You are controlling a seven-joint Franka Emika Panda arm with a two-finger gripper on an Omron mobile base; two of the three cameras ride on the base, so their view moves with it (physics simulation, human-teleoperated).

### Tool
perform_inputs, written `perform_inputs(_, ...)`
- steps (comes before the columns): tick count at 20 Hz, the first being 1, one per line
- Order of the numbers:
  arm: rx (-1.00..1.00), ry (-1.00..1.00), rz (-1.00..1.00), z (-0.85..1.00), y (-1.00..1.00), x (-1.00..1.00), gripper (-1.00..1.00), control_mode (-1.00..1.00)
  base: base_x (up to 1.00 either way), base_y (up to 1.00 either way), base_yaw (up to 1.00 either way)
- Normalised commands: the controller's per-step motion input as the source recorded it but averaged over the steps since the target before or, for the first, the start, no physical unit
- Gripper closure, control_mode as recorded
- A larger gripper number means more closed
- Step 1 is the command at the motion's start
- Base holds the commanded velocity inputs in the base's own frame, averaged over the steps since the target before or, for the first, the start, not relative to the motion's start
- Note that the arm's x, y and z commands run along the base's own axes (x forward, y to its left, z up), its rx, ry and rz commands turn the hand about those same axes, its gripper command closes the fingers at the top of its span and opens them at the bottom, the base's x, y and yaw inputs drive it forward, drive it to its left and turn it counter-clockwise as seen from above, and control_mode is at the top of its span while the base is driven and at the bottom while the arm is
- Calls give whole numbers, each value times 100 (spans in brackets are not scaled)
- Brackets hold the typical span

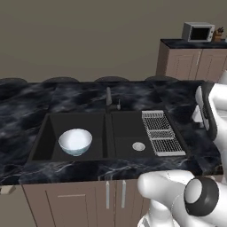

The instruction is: Place the bowl in the left basin and the cup in the right basin of the sink.

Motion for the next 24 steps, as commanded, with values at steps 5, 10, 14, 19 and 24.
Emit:
perform_inputs(5,0,0,14,14,-35,21,-100,-100,0,0,0)
perform_inputs(10,0,5,9,5,-34,27,-100,-100,0,0,0)
perform_inputs(14,0,10,5,0,-34,28,-100,-100,0,0,0)
perform_inputs(19,0,15,3,0,-34,30,-100,-100,0,0,0)
perform_inputs(24,5,11,1,-8,-30,23,-100,-100,0,0,0)
